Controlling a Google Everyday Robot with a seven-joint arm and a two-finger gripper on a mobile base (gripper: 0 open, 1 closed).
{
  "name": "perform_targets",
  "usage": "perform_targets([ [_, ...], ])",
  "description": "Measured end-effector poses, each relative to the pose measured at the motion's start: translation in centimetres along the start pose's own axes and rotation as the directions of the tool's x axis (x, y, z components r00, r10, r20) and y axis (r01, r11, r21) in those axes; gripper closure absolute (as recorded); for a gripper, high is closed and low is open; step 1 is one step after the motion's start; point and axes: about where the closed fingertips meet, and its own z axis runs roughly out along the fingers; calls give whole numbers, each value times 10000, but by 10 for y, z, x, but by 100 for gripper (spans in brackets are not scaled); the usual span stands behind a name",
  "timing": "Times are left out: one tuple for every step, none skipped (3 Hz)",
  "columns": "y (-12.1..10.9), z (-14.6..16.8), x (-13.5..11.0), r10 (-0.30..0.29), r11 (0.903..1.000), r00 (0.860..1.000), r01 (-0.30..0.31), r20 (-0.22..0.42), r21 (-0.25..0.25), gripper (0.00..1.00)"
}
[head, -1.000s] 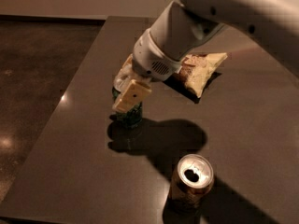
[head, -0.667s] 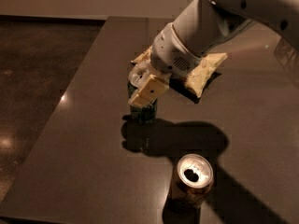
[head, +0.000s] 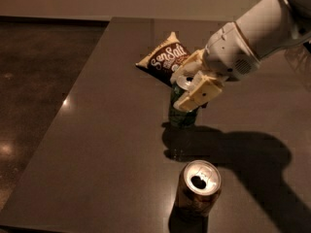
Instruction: Move green can near orange can
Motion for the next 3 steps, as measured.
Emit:
perform_targets([
  [11,-23,21,-300,9994,9983,310,507,-181,100],
  [32,-37,33,-1053,9920,9907,1107,865,-612,100],
  [61,-42,40,-1934,9724,9763,2039,966,-1134,100],
])
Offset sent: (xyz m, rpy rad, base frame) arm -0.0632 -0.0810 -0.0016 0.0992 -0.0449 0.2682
